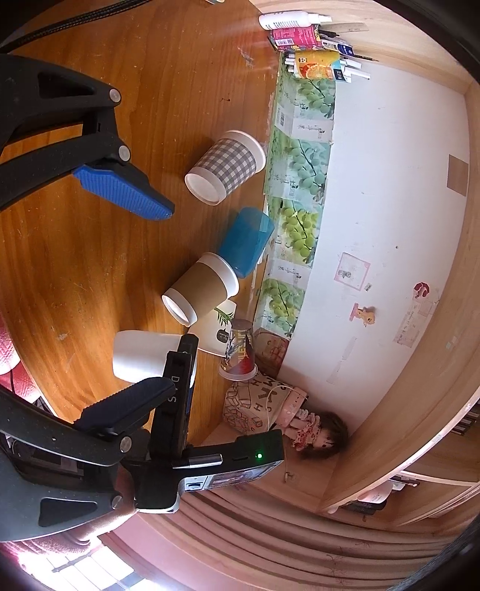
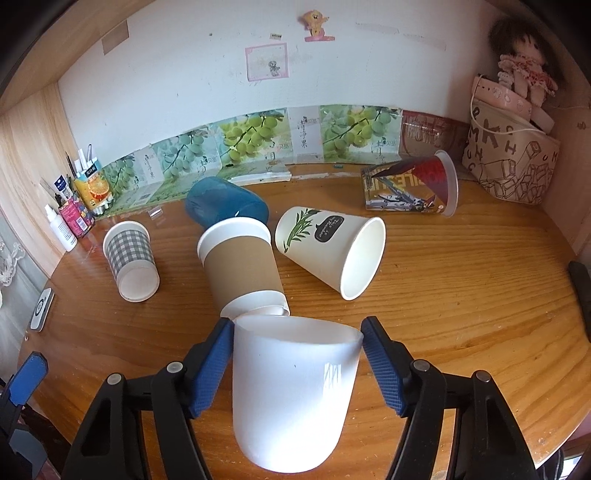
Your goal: Flip cup upright
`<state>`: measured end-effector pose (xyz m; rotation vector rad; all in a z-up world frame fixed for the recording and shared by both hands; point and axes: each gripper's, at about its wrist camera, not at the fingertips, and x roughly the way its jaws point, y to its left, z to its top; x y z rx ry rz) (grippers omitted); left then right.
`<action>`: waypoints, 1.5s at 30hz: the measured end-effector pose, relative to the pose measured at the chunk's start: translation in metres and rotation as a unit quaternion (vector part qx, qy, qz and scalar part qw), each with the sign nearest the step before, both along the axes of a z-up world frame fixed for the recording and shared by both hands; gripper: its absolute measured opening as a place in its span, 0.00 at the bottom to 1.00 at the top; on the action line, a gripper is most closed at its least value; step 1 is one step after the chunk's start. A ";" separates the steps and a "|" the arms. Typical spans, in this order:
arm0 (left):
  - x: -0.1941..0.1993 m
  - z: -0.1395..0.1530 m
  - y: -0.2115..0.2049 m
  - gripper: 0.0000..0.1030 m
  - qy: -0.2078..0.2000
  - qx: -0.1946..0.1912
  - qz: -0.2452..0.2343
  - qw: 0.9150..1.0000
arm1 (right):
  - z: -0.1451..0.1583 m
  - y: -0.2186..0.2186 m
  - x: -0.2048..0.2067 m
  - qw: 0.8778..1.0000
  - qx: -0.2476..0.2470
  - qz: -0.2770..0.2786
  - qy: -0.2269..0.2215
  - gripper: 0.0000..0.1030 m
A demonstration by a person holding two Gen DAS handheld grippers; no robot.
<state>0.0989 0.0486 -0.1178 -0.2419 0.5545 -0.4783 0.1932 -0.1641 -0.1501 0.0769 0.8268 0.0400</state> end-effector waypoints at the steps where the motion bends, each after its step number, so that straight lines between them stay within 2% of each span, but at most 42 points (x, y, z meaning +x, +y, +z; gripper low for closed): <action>1: -0.001 0.001 0.001 0.87 -0.001 -0.004 -0.003 1.000 | 0.003 0.001 -0.002 1.000 -0.003 0.000 -0.005 0.69; 11: -0.017 0.010 0.006 0.87 -0.013 -0.028 -0.013 0.999 | 0.013 0.010 -0.017 1.000 -0.016 0.007 -0.019 0.68; 28: -0.033 0.020 0.011 0.89 -0.028 -0.030 -0.003 0.999 | 0.034 0.031 -0.032 0.998 -0.018 0.032 -0.042 0.68; 32: -0.039 0.025 0.011 0.89 -0.027 -0.025 0.003 0.999 | 0.044 0.028 -0.040 0.998 -0.008 0.032 -0.053 0.74; 37: -0.049 0.040 0.008 0.90 -0.024 -0.002 0.009 1.000 | 0.064 0.020 -0.061 0.996 0.012 0.025 -0.087 0.78; 45: -0.081 0.073 0.007 0.90 -0.049 0.037 0.072 0.996 | 0.105 0.000 -0.111 0.986 0.041 0.024 -0.161 0.80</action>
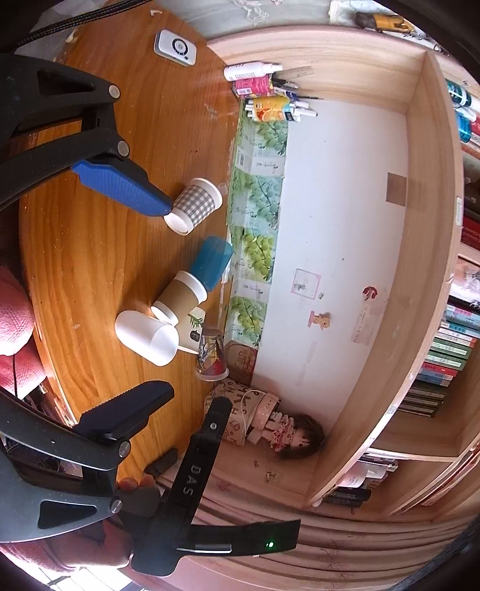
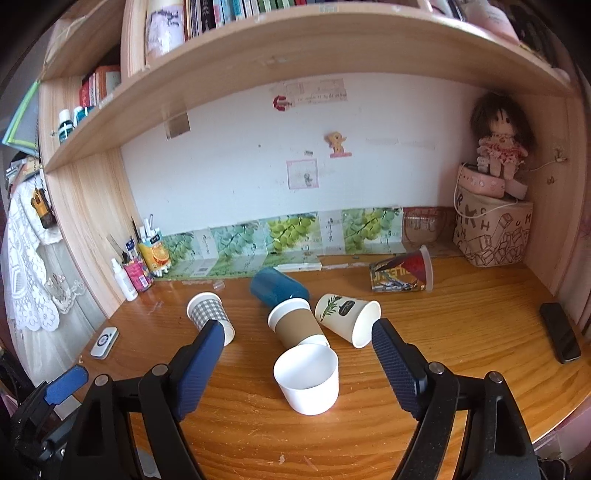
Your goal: Flip cup upright
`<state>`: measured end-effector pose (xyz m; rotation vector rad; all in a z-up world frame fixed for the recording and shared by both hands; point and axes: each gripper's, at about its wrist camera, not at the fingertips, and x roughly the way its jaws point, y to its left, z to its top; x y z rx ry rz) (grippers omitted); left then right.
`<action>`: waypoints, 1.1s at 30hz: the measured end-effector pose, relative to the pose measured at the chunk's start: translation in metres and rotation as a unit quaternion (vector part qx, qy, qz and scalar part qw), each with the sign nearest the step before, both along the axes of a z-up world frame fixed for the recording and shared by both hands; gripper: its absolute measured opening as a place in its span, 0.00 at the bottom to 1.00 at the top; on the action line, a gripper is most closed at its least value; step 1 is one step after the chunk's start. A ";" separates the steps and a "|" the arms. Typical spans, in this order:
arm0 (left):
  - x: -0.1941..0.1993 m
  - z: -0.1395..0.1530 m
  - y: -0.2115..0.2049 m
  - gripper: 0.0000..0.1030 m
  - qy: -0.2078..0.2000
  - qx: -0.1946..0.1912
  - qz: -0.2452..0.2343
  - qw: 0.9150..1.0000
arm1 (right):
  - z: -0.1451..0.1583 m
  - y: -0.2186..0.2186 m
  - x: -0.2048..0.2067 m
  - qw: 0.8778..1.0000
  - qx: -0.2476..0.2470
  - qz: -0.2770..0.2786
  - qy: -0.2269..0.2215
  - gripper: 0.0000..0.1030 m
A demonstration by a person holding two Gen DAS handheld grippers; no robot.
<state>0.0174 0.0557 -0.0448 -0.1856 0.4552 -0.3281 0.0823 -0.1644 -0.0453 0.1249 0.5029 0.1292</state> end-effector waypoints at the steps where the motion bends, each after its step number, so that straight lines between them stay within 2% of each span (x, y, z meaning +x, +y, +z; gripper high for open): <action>1: -0.006 0.005 0.000 0.90 -0.007 0.002 0.009 1.000 | 0.005 -0.004 -0.008 1.000 0.005 0.001 -0.010 0.80; 5: -0.024 0.021 -0.004 0.90 -0.037 0.024 0.056 0.997 | 0.021 -0.020 -0.036 0.999 0.022 0.004 -0.043 0.81; 9: -0.038 0.035 -0.011 0.90 -0.061 0.041 0.099 0.992 | 0.033 -0.031 -0.067 0.997 0.013 0.001 -0.082 0.82; 15: -0.047 0.034 -0.008 0.90 -0.048 0.038 0.143 0.988 | 0.042 -0.054 -0.101 0.993 0.029 -0.013 -0.114 0.82; 23: -0.054 0.028 -0.017 0.90 -0.037 0.063 0.148 0.986 | 0.031 -0.069 -0.123 0.991 0.032 -0.017 -0.130 0.82; 24: -0.056 0.028 -0.019 0.93 -0.040 0.066 0.147 0.986 | 0.028 -0.070 -0.122 0.991 0.031 -0.017 -0.127 0.83; 25: -0.056 0.028 -0.020 1.00 -0.041 0.068 0.151 0.985 | 0.025 -0.070 -0.121 0.992 0.030 -0.014 -0.122 0.83; 28: -0.057 0.030 -0.023 1.00 -0.049 0.071 0.163 0.983 | 0.019 -0.071 -0.117 0.993 0.027 -0.011 -0.115 0.83; 33: -0.051 0.034 -0.030 1.00 -0.050 0.067 0.149 0.985 | 0.018 -0.068 -0.115 0.992 0.031 0.000 -0.124 0.83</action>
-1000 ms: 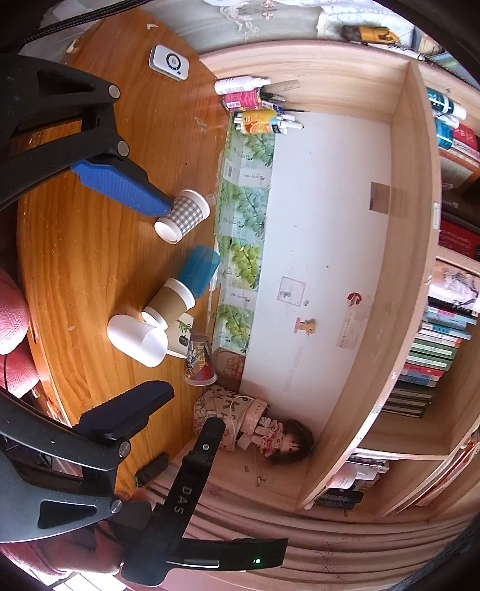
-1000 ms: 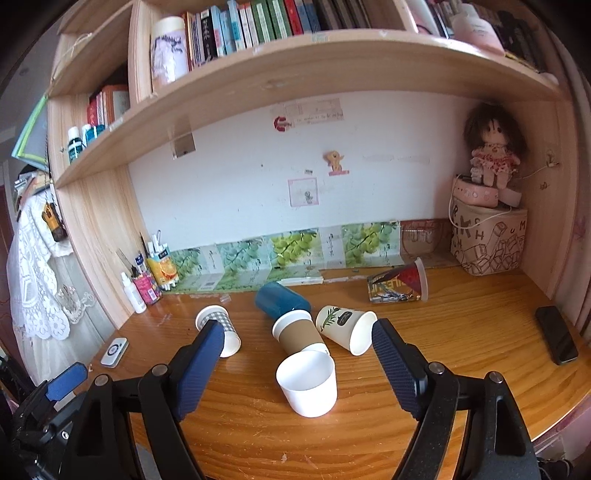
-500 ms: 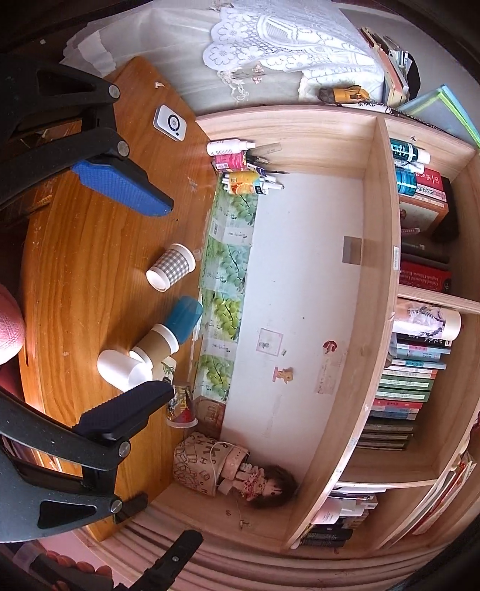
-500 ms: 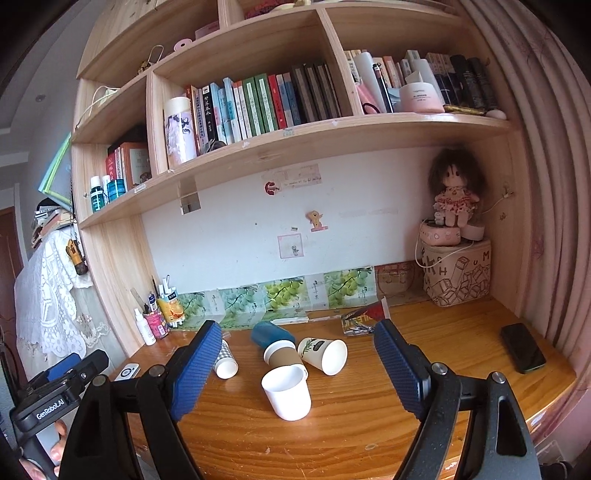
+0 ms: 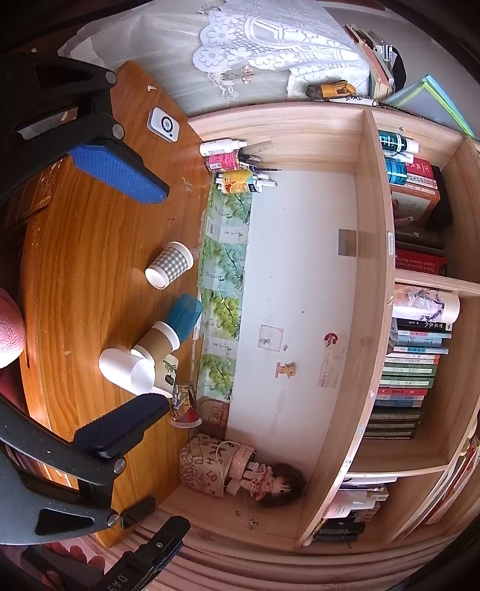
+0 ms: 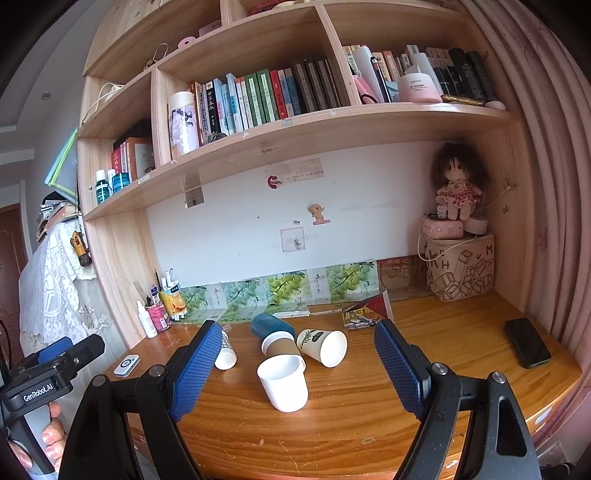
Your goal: Flip cup upright
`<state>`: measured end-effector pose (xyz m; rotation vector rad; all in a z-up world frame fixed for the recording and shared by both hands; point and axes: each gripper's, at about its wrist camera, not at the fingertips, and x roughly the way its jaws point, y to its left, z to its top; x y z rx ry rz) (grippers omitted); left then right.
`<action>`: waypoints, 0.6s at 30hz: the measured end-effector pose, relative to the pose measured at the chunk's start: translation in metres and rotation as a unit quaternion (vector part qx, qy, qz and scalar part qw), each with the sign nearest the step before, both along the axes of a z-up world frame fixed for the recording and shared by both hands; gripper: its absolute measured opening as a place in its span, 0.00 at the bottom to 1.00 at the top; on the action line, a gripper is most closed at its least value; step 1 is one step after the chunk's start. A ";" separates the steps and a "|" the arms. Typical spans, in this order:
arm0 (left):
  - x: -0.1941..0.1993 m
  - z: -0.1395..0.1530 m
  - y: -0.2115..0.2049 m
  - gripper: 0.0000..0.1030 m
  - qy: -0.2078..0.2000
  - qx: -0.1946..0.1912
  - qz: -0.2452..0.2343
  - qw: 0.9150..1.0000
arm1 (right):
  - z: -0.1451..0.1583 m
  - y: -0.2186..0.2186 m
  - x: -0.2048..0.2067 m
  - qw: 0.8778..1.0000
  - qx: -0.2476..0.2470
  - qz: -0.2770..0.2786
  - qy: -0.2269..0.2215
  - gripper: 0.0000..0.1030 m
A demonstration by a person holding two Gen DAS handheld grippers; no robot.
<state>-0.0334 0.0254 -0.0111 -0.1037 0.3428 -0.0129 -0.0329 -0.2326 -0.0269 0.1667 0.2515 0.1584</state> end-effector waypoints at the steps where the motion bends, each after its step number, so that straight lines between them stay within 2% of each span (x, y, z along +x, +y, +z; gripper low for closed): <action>1: 0.001 0.001 -0.001 1.00 -0.004 0.001 0.001 1.000 | 0.001 0.001 -0.001 1.000 -0.002 0.001 -0.004 0.83; 3: 0.004 0.005 -0.004 1.00 -0.007 0.005 -0.001 1.000 | 0.003 0.003 -0.001 1.000 -0.008 0.000 -0.009 1.00; 6: 0.006 0.012 -0.007 1.00 -0.015 0.005 -0.007 1.000 | 0.005 0.004 -0.003 1.000 -0.011 -0.001 -0.021 1.00; 12: 0.007 0.020 -0.010 1.00 -0.028 0.009 -0.002 1.000 | 0.007 0.002 -0.004 1.000 -0.018 -0.006 -0.013 1.00; 18: 0.007 0.023 -0.003 1.00 -0.031 -0.018 -0.008 0.999 | 0.005 0.001 -0.003 1.000 -0.017 -0.008 -0.005 1.00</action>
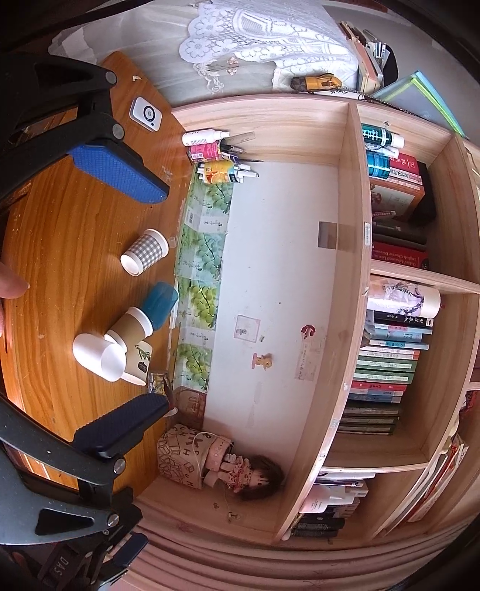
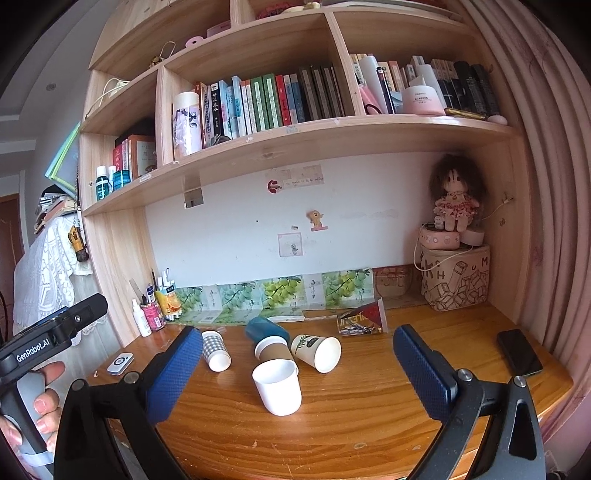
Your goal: Flip cup upright
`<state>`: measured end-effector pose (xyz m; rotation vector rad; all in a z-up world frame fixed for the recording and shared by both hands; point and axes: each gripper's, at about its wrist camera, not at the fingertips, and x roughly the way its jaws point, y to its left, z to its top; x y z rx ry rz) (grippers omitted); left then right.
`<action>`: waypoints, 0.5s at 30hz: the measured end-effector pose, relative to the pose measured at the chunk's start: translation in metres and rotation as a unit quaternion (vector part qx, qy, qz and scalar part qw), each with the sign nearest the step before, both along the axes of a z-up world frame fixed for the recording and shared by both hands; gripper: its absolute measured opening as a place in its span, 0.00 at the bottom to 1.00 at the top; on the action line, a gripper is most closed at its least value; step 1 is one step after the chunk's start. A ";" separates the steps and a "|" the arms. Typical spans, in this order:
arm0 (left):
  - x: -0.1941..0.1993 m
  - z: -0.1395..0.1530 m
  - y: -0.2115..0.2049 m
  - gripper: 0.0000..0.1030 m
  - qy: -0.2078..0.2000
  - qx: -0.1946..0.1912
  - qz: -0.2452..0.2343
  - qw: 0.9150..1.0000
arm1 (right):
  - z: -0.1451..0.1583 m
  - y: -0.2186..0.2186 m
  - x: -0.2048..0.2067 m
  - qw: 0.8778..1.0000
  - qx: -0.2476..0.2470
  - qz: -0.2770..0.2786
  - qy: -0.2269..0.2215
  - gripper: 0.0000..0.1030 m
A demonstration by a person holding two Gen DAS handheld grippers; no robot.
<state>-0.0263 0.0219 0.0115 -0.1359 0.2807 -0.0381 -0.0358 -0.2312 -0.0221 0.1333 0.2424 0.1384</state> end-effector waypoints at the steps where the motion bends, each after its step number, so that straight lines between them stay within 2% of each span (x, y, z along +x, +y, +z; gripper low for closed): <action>1: -0.001 0.001 0.001 1.00 -0.001 0.001 0.002 1.000 | -0.001 0.000 0.001 1.000 0.000 0.000 0.001 1.00; 6: -0.001 0.000 -0.001 1.00 -0.003 0.020 0.001 1.000 | -0.004 0.002 0.004 1.000 -0.003 -0.006 0.013 1.00; 15: 0.002 -0.004 -0.001 1.00 0.009 0.027 0.010 1.000 | -0.005 0.003 0.007 1.000 -0.003 -0.007 0.015 1.00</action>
